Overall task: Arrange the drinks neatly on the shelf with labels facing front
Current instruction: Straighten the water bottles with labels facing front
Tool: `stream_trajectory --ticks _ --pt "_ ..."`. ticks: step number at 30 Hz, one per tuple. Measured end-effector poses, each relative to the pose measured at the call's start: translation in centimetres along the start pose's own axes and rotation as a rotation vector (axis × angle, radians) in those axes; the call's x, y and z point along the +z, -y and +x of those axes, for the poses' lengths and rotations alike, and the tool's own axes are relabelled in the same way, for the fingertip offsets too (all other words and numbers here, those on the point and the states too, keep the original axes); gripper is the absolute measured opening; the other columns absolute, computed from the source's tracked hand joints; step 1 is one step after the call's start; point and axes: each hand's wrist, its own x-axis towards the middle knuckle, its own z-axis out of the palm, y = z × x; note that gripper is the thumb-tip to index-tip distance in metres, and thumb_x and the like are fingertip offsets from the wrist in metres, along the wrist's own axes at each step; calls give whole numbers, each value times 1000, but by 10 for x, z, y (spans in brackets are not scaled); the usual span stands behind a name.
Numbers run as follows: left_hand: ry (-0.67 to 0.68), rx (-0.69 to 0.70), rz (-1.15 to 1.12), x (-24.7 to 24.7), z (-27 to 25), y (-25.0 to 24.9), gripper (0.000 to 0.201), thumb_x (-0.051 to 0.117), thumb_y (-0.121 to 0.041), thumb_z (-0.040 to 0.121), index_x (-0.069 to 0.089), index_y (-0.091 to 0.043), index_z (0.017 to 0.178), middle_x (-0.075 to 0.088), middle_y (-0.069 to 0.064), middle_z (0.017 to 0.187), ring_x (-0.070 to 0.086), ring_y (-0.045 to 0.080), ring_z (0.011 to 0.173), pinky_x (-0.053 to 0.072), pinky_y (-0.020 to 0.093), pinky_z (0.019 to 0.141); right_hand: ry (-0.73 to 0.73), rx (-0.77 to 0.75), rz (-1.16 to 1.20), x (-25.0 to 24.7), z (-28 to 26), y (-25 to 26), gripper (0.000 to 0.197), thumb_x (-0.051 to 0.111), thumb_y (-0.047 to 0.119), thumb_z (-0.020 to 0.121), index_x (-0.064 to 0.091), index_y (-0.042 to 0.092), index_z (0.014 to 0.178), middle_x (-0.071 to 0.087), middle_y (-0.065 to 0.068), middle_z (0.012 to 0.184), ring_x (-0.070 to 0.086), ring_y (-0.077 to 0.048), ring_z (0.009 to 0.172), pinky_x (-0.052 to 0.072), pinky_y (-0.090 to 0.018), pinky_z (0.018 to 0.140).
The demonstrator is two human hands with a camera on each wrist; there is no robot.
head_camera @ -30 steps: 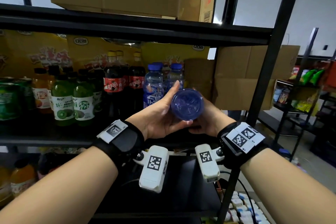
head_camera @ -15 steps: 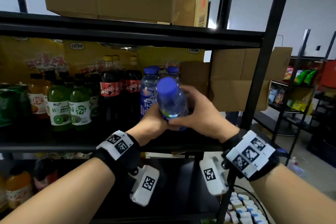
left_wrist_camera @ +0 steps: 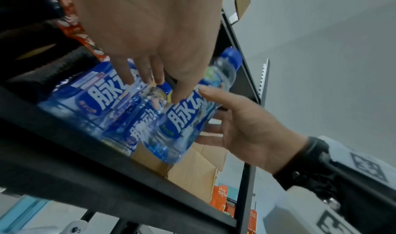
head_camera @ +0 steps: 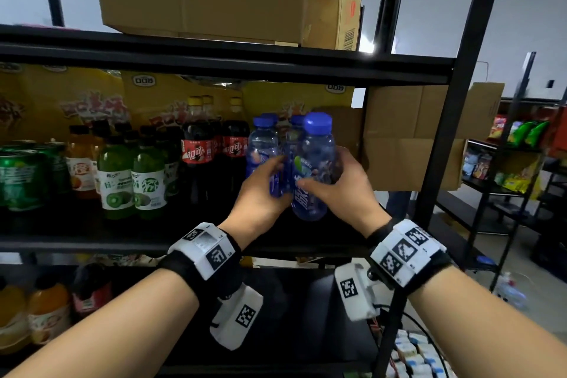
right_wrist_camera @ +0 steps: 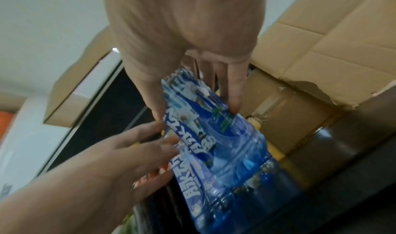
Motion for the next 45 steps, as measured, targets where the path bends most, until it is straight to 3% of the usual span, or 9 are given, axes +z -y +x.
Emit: stream_trajectory --ticks 3,7,10,14,22,28,34,39,45 --pt "-188 -114 137 -16 4 19 51 74 -15 91 56 -21 138 60 -6 132 56 7 121 41 18 96 29 143 58 1 18 -15 57 96 41 68 56 38 109 69 21 106 70 -3 102 59 -20 80" --pt "-211 -274 97 -27 12 44 52 77 -22 89 54 -19 136 63 -2 122 61 20 117 49 33 94 61 263 81 6 32 -26 69 95 49 65 57 33 121 69 10 120 68 -16 110 59 -48 97" --pt "-131 -383 75 -26 19 56 71 79 -22 87 42 -16 148 62 7 134 62 26 120 51 46 105 123 249 62 11 36 -28 60 93 48 69 55 37 114 67 14 117 67 -15 112 56 -43 100" --pt "-86 -422 53 -28 32 62 77 82 -25 85 39 -14 148 63 10 134 63 28 119 51 46 104 197 257 -58 19 31 -38 83 96 37 68 46 24 132 61 5 131 60 -18 122 48 -38 107" --pt "-32 -412 73 -30 37 71 73 81 -26 86 43 -12 146 62 11 136 62 28 122 49 45 107 99 239 -114 40 36 -46 68 94 24 73 42 21 116 59 2 118 60 -19 111 49 -33 97" --pt "9 -421 -11 -33 37 72 69 77 -25 91 40 -12 148 59 11 140 60 26 123 49 43 107 103 256 -151 65 41 -48 61 76 21 92 40 13 140 60 -7 132 60 -24 119 42 -28 94" --pt "115 -369 130 -44 28 76 69 76 -28 91 41 -12 149 60 9 139 59 22 124 48 36 105 115 329 -225 66 39 -44 69 76 30 92 37 10 146 58 -11 141 58 -31 128 45 -34 101" --pt "166 -315 262 -57 12 77 65 74 -32 91 45 -20 148 63 1 132 56 10 107 42 23 88 148 371 -305 61 17 -49 53 77 40 90 58 12 130 66 -7 130 64 -26 114 49 -33 95" --pt "214 -213 451 -70 -6 66 52 70 -38 93 53 -27 141 60 0 137 58 20 124 45 29 95 118 343 -434 53 -6 -39 52 73 48 91 56 18 130 62 1 119 55 -15 102 43 -30 88"
